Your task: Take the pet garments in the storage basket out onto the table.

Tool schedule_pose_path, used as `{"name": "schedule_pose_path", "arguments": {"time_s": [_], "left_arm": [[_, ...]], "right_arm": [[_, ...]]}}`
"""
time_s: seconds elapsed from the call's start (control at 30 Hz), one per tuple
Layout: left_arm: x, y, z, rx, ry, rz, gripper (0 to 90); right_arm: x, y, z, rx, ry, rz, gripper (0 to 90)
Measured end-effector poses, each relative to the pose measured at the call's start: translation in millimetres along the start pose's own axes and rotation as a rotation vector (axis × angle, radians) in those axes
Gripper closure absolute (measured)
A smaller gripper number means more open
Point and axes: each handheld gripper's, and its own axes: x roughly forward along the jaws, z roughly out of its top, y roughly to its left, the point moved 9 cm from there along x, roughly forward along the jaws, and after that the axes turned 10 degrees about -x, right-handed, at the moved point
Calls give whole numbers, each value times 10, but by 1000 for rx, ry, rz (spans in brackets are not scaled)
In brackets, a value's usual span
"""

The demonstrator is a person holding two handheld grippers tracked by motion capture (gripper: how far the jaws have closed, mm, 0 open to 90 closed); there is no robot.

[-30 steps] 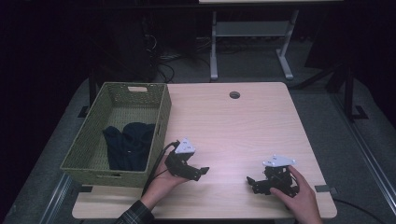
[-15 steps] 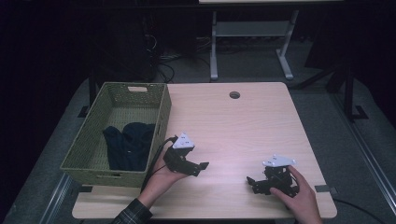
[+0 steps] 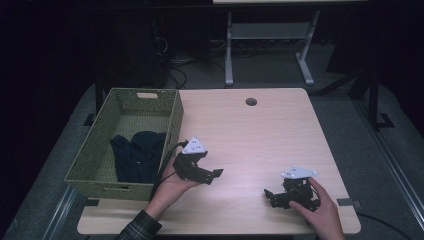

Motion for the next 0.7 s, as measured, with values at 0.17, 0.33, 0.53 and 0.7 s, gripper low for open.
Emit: {"name": "schedule_pose_path", "arguments": {"time_s": [0.17, 0.33, 0.53, 0.7], "left_arm": [[-22, -6, 54, 11, -3, -3, 140], [-47, -20, 131, 15, -10, -6, 140], [-82, -14, 194, 13, -21, -12, 140], [-123, 13, 260, 12, -28, -10, 140]], "right_arm": [[0, 0, 0, 0, 0, 0, 0], [1, 0, 1, 0, -1, 0, 0], [0, -1, 0, -1, 0, 0, 0], [0, -2, 0, -2, 0, 0, 0]]}}
